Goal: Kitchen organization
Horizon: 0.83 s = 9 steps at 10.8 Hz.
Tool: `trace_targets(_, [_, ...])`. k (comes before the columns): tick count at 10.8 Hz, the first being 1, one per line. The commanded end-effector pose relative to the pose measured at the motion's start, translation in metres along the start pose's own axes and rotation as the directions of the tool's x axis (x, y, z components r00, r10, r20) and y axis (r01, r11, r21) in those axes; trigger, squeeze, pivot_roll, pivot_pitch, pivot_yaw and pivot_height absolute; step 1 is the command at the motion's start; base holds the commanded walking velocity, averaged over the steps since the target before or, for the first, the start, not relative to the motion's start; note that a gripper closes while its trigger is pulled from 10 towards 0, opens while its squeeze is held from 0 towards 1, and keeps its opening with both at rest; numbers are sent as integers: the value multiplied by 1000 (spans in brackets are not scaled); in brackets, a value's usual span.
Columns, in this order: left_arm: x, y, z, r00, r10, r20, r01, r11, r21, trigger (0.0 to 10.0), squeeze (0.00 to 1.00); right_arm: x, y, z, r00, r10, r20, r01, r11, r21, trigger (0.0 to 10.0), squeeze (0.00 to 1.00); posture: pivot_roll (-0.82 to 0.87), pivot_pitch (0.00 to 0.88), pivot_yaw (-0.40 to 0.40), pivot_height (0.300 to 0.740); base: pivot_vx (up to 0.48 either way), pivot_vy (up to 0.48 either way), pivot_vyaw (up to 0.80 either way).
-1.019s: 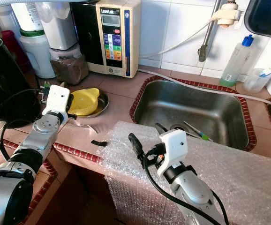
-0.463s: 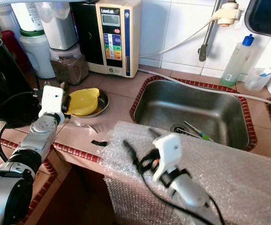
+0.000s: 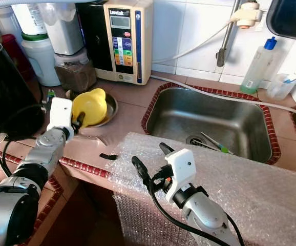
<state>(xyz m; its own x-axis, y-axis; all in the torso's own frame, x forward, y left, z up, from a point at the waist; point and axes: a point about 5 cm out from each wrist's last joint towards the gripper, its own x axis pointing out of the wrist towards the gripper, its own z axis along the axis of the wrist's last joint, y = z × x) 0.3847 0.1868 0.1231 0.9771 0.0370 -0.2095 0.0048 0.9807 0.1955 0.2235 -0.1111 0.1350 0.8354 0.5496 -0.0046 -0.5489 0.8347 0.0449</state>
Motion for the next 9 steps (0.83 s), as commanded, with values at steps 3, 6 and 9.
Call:
trace_targets(3, [1,-1,-4,998,-17,-62,11,995,-103,4902,0,1,1,4,1000,-7,19,7,1000,-23,10000,0,-25,0,61,740,0,0,0])
trace_targets(6, [1,2,-1,999,-20,-43,14,991,-130,0,0,2,-1,4,1000,-19,20,20,999,-30,10000,0,-18,0,62,740,0,0,0])
trace_targets(9, [1,2,0,999,-25,-33,20,989,-144,0,0,3,-1,3,999,-28,22,29,999,-35,10000,0,-16,0,63,740,0,0,0])
